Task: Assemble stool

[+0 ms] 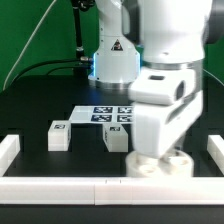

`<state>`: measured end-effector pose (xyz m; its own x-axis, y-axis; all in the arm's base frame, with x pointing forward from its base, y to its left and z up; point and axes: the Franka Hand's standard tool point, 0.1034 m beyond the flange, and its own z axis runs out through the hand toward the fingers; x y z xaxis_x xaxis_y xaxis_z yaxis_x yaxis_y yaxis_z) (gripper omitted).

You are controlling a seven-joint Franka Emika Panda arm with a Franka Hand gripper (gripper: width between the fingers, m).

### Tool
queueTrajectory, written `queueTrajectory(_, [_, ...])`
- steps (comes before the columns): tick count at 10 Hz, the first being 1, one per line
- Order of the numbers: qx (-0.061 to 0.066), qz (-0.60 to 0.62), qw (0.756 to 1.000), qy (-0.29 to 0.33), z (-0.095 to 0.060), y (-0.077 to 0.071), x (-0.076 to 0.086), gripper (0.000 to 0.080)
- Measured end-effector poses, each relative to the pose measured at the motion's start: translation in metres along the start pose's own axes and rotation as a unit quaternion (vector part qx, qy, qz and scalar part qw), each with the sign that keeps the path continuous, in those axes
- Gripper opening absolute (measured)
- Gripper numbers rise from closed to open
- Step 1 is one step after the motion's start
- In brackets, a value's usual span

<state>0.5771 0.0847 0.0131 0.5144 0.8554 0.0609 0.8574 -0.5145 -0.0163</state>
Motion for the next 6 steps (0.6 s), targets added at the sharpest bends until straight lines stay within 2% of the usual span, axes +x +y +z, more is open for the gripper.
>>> queueTrajectory(1, [0.0,0.008,1.0,0.001,-0.0004,-0.007,0.0118,0.0043])
queueTrajectory(2, [0.0,0.002,1.0,0.001,0.0002,-0.0106,0.0156,0.0039])
queueTrajectory(6, [0.001,0.006,1.0,-0.001,0.0008,-0.0085,0.0112,0.0033])
